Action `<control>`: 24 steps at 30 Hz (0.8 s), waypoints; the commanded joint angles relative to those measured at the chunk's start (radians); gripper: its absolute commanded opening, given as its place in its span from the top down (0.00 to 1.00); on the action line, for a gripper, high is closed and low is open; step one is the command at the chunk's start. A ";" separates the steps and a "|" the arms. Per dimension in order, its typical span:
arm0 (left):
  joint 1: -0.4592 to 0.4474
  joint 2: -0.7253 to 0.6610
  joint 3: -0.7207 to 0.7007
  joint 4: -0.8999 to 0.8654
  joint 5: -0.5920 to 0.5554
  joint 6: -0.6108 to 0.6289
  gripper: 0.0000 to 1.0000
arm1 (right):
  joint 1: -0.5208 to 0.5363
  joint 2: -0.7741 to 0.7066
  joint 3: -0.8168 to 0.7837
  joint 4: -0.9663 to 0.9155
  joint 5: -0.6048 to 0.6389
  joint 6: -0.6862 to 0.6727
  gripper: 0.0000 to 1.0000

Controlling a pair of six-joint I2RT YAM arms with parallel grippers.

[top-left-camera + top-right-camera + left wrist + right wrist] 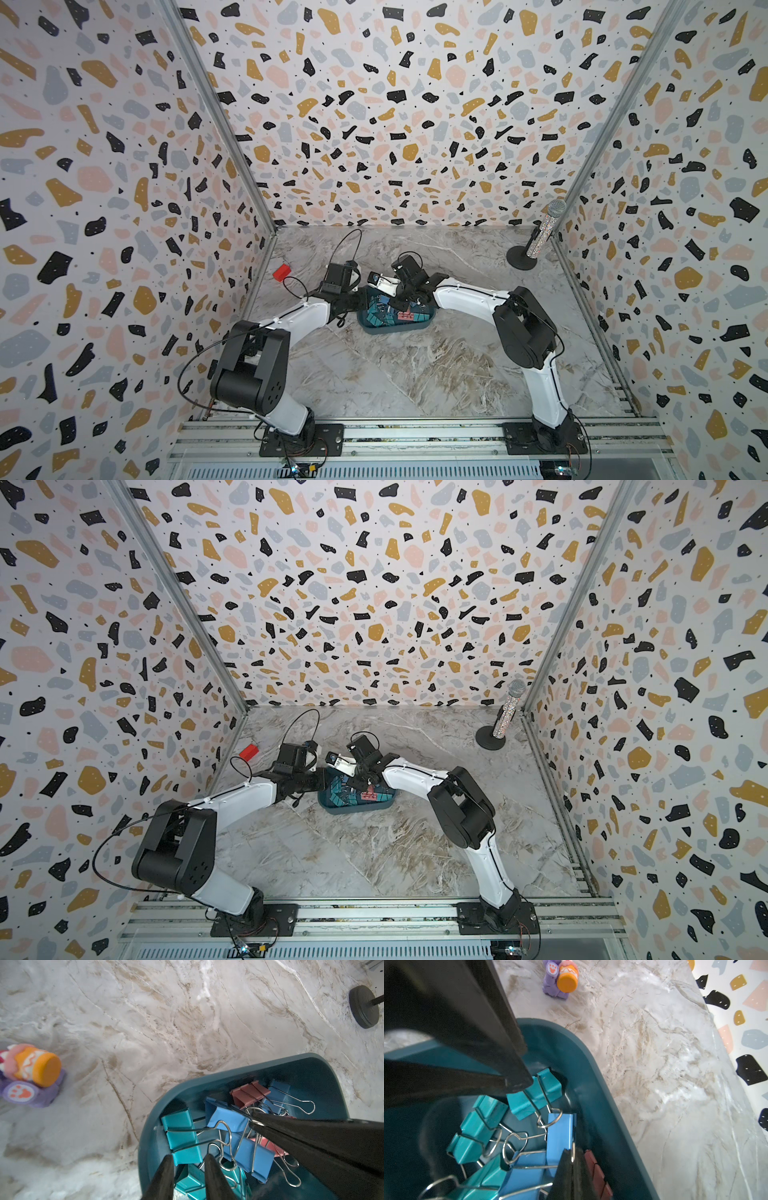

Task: Take out the binder clips from the storage box
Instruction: Pick up the binder clip from the storage box.

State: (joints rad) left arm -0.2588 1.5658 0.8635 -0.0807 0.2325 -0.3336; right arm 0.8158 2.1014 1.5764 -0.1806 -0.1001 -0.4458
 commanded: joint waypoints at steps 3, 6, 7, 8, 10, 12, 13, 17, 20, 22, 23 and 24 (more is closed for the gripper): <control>0.000 0.005 -0.011 0.010 0.010 -0.005 0.71 | -0.007 -0.121 -0.019 0.029 0.008 0.007 0.96; 0.000 0.005 -0.014 0.012 0.010 -0.004 0.71 | -0.010 -0.140 -0.026 0.032 0.015 0.006 0.95; 0.000 0.006 -0.014 0.012 0.011 -0.006 0.71 | -0.012 -0.147 -0.028 0.033 0.016 0.006 0.95; 0.001 0.006 -0.011 0.011 0.011 -0.005 0.71 | -0.013 -0.153 -0.032 0.035 0.017 0.006 0.96; 0.000 0.007 -0.011 0.011 0.013 -0.004 0.71 | -0.015 -0.163 -0.040 0.039 0.020 0.007 0.95; 0.000 0.007 -0.010 0.010 0.013 -0.004 0.71 | -0.019 -0.174 -0.049 0.042 0.020 0.008 0.96; 0.000 0.008 -0.009 0.012 0.014 -0.003 0.71 | -0.020 -0.181 -0.055 0.044 0.020 0.009 0.95; 0.000 0.013 -0.005 0.011 0.019 -0.003 0.71 | -0.029 -0.205 -0.072 0.051 0.019 0.004 0.95; 0.000 0.013 -0.005 0.011 0.021 -0.004 0.70 | -0.041 -0.231 -0.096 0.062 0.025 -0.008 0.96; 0.000 0.013 -0.005 0.011 0.024 -0.005 0.70 | -0.058 -0.258 -0.123 0.074 0.021 -0.024 0.96; 0.000 0.013 -0.004 0.012 0.024 -0.006 0.70 | -0.070 -0.275 -0.140 0.081 0.018 -0.033 0.96; 0.000 0.013 -0.004 0.012 0.026 -0.005 0.70 | -0.082 -0.289 -0.156 0.087 0.013 -0.039 0.96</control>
State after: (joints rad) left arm -0.2588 1.5677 0.8635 -0.0814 0.2485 -0.3340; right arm 0.7635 1.9091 1.4406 -0.1272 -0.0826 -0.4599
